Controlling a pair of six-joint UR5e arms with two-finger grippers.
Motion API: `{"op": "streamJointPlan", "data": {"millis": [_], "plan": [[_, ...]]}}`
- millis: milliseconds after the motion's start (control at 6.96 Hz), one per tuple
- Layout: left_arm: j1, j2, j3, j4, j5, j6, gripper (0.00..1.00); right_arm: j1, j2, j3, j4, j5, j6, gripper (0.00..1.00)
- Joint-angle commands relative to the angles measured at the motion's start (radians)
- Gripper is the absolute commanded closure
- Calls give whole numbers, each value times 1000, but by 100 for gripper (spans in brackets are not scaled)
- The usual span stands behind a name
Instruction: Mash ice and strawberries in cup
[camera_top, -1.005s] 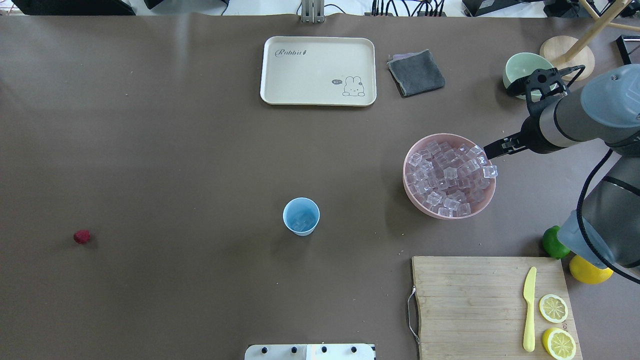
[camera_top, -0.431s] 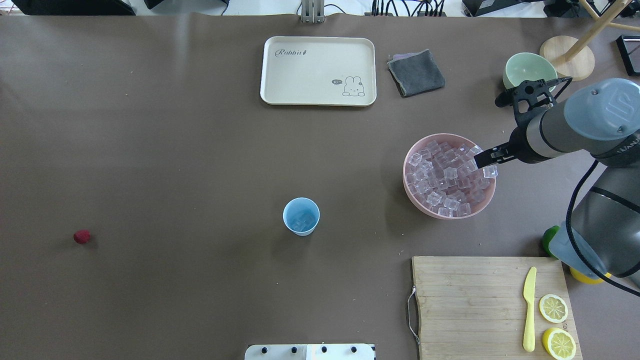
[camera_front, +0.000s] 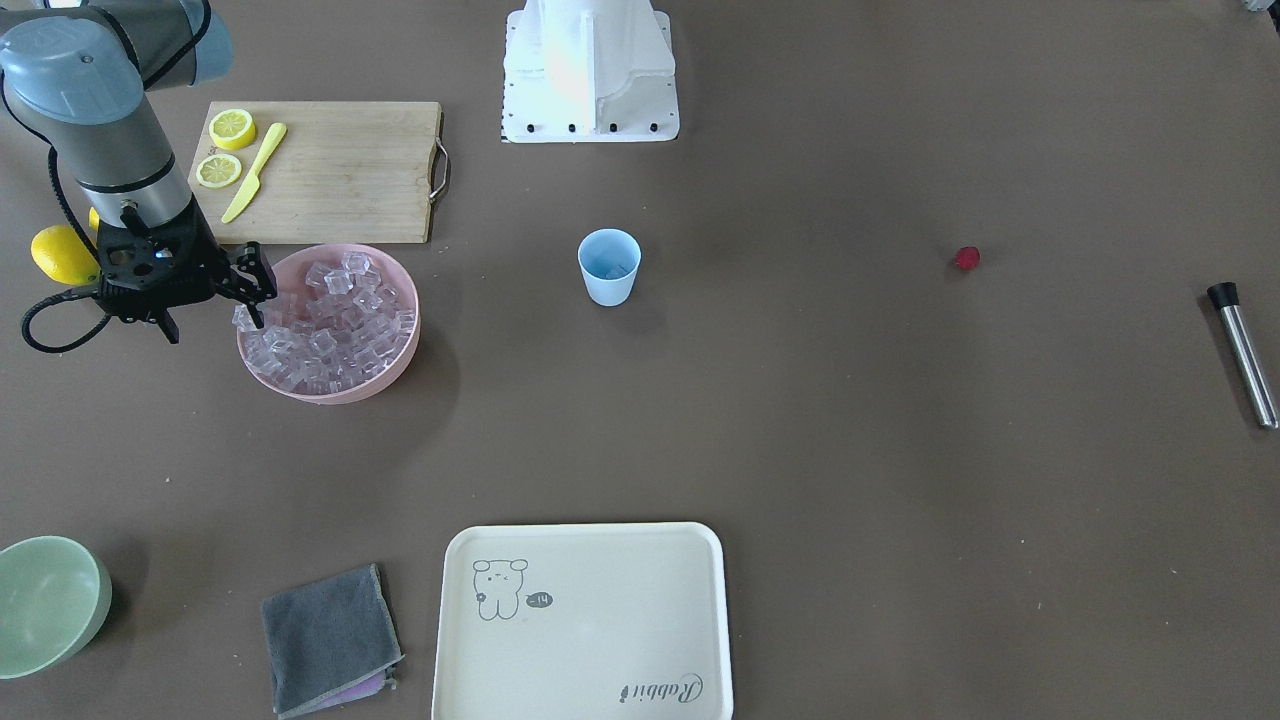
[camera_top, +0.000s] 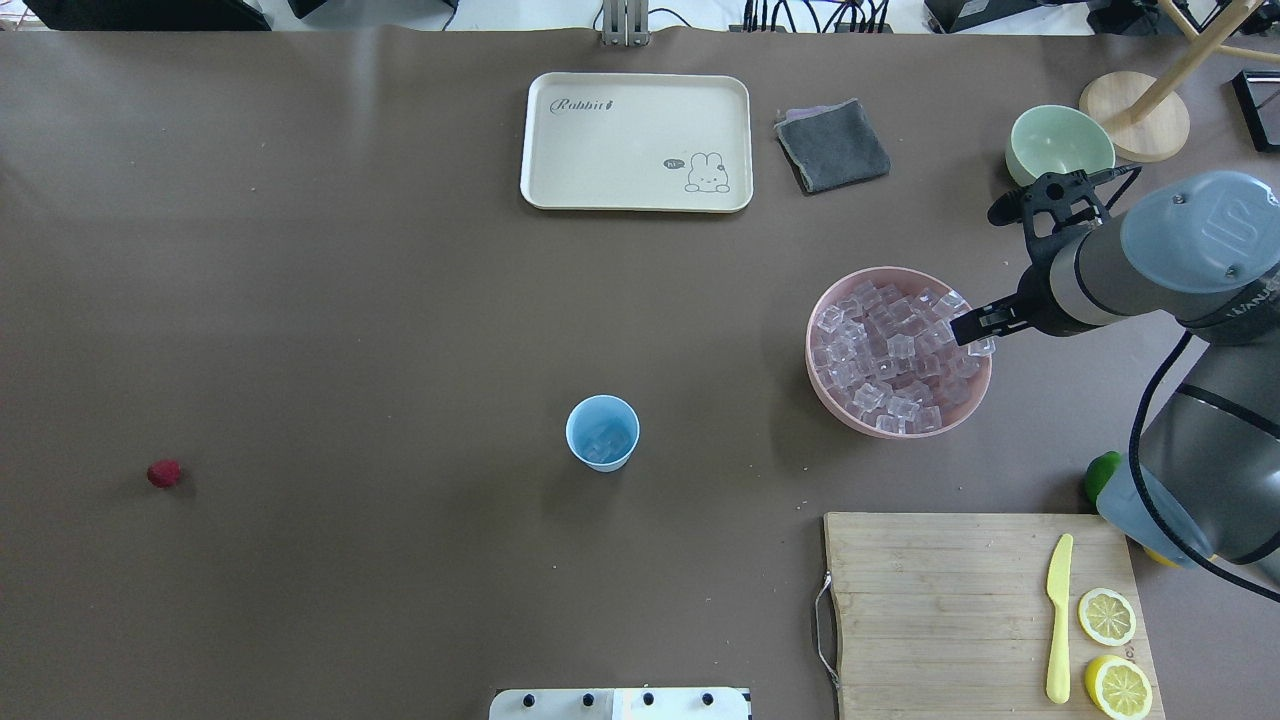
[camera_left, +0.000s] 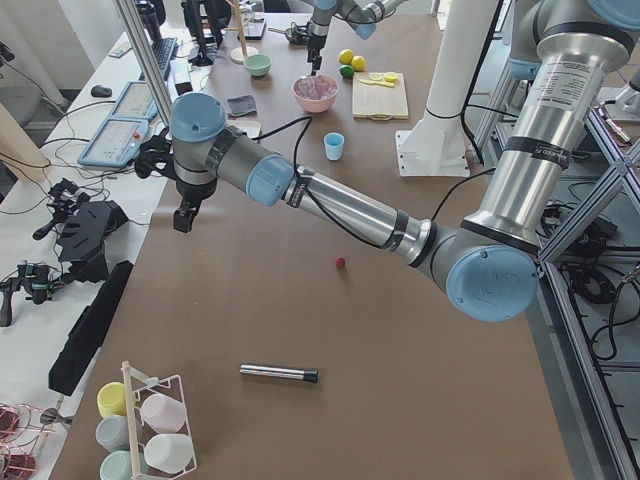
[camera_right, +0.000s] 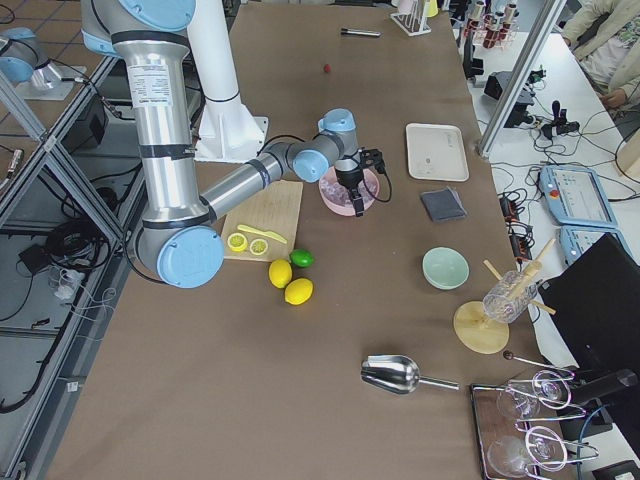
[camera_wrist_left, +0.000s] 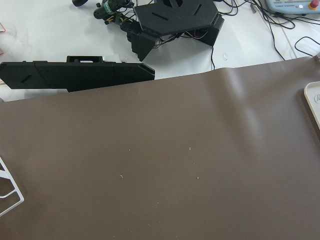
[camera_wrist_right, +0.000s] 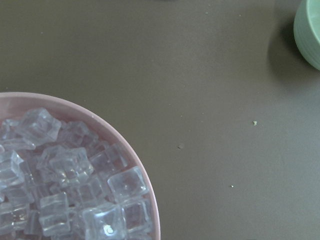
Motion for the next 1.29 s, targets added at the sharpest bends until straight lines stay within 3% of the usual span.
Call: {"op": "streamJointPlan", "data": {"millis": [0, 718, 1149], "plan": [[0, 0, 0, -1, 1, 0, 1, -9, 2, 3, 0, 1, 0, 28], [0, 0, -2, -1, 2, 2, 2, -32, -1, 18, 0, 11, 91, 39], [0, 0, -2, -1, 2, 0, 1, -32, -5, 18, 0, 10, 92, 40]]}}
